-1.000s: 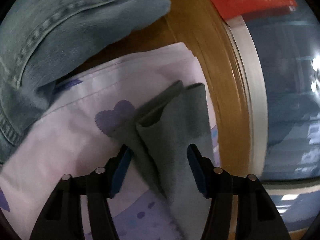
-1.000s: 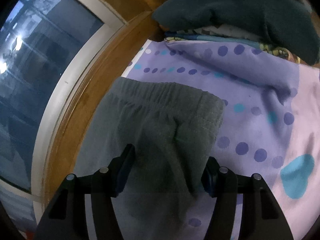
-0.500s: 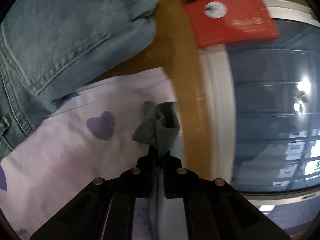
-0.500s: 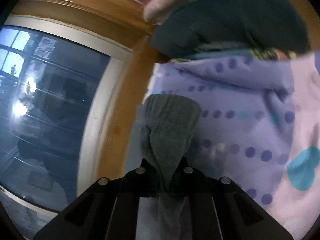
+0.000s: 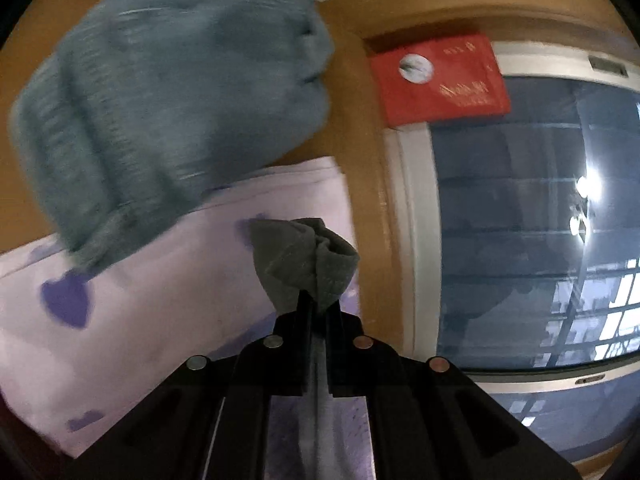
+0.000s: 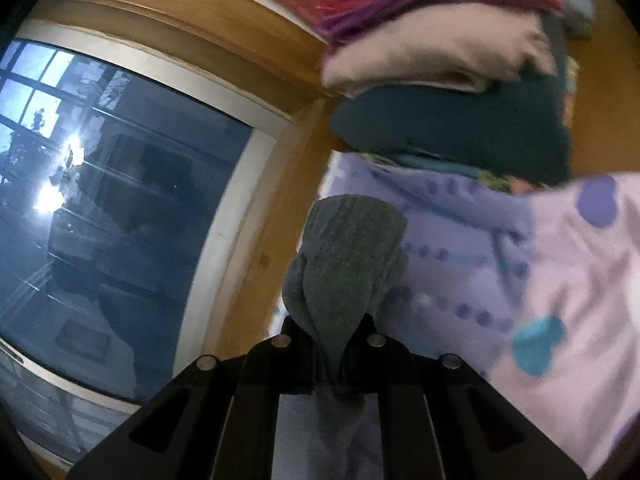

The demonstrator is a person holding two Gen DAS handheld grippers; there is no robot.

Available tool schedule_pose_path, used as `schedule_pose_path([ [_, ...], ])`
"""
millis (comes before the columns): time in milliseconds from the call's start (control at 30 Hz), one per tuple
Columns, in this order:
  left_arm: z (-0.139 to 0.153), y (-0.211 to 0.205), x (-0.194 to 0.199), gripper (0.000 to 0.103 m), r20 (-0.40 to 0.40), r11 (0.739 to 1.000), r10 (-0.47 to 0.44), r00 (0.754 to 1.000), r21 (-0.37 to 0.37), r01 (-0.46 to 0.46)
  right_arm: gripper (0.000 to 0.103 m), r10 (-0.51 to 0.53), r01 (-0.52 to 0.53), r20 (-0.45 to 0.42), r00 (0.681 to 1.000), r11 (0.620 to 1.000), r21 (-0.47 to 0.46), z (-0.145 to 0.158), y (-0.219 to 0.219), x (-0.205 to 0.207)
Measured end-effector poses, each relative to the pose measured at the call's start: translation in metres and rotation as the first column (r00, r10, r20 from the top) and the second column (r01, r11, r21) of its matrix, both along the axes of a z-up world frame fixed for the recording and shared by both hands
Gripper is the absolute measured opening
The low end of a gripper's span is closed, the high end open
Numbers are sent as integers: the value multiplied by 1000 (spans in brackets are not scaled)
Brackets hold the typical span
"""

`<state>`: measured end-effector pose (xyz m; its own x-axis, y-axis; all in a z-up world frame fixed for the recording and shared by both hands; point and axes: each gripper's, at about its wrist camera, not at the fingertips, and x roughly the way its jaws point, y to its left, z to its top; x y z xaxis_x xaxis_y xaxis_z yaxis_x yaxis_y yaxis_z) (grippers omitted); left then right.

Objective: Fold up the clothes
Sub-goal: 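Grasp the sweatpants edge with the right gripper while the left gripper grasps the leg end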

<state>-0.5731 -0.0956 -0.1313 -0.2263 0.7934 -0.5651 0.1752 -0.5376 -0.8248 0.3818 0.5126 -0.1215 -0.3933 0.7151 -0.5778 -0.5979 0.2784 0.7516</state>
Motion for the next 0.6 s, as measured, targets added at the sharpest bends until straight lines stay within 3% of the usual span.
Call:
schedule_pose_path([
  [233,-45,-47,20,5,123,996,80,989,-44,-76,7,-14,14,6,1000,992,-124,-50,-21,12],
  [333,-63,-52,28,5,161,992,110,981,-78,-98,18,-27,28,7,1000,978,-207,-69,-24,19],
  [367,-67,-52,33,6,170,987,130,977,-112,-112,26,-43,49,34,998,977,-206,-67,-28,23],
  [400,-69,-53,38,18,170,980,153,974,-152,-127,32,-63,76,69,996,977,-200,-63,-32,27],
  [433,-69,-53,42,29,157,969,178,971,-198,-146,42,-83,102,103,991,976,-193,-60,-37,31],
  [467,-64,-55,48,57,118,953,213,970,-246,-180,48,-123,152,185,975,977,-148,-49,-46,35],
  [500,-54,-57,55,71,43,926,259,965,-294,-235,49,-152,185,260,954,977,-105,-38,-53,35],
  [533,-40,-57,63,73,-51,897,292,955,-333,-292,52,-176,208,326,929,976,-66,-29,-59,35],
  [567,-24,-45,74,73,-152,890,260,954,-345,-298,53,-177,203,396,901,979,-23,-18,-64,28],
  [600,-11,-19,88,73,-227,913,159,961,-336,-231,54,-173,186,465,868,982,20,-7,-68,20],
])
